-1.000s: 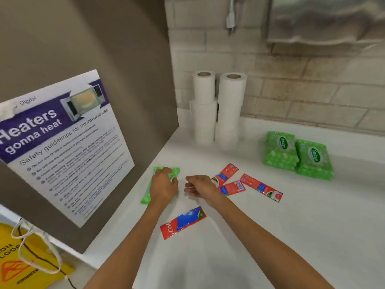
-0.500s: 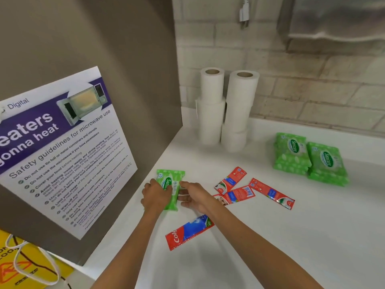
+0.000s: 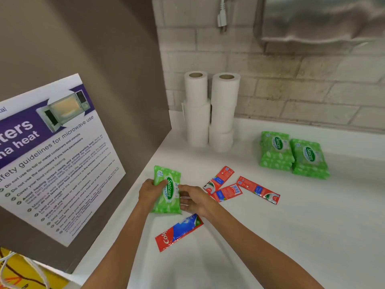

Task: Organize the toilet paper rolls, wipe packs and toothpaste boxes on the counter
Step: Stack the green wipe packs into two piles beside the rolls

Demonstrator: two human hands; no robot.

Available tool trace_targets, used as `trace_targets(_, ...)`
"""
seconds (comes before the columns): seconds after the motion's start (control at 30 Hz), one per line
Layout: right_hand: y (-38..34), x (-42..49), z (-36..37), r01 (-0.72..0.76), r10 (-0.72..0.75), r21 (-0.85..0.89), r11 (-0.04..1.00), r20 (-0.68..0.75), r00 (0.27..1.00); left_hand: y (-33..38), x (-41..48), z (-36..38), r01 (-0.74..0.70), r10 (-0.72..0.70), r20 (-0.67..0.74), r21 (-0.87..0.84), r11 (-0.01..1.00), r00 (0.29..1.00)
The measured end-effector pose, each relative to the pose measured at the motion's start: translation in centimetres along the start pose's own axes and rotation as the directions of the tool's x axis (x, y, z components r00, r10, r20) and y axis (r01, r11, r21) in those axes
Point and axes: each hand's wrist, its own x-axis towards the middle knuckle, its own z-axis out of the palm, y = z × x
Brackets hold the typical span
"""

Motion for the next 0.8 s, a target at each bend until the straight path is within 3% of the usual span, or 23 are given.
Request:
trace_targets(0.13,-1.6,-2.2,-2.7,0.116,-0.118,0.066,0.991,0.026,0.993,3.6,-1.8,1.6,-0.159,0.159,0.006,0.021,0.987,0.987)
trace_targets(0.2,-2.7,-3.6,-4.6,0.197,-0.198,0.040,0.980,0.026,0.980,5.6,-2.9,3.3,-0.194,0.199,0.058,-0.077,0.978,0.978)
trace_targets(0.3,-4.4,-6.4,-8.3,0.266,-0.265,0.016,0.964,-0.024,0.964,8.5,-5.3,6.9,-0.106,0.178,0.213,-0.312,0.944,0.961)
trace_targets(0.4,-5.9,-9.3,-12.2,0.315,-0.314,0.007,0.949,-0.078,0.946,10.3,-7.4,10.7,-0.013,0.167,0.345,-0.406,0.914,0.924)
trace_targets(0.57,-7.1,-13.4,-19.8,0.379,-0.365,0.018,0.925,-0.231,0.902,12.6,-11.3,17.7,0.015,0.183,0.480,-0.379,0.925,0.858)
trace_targets(0.8,-7.5,-16.2,-28.0,0.423,-0.382,0.030,0.906,-0.376,0.844,13.1,-15.9,25.0,0.081,0.094,0.664,-0.228,0.970,0.742)
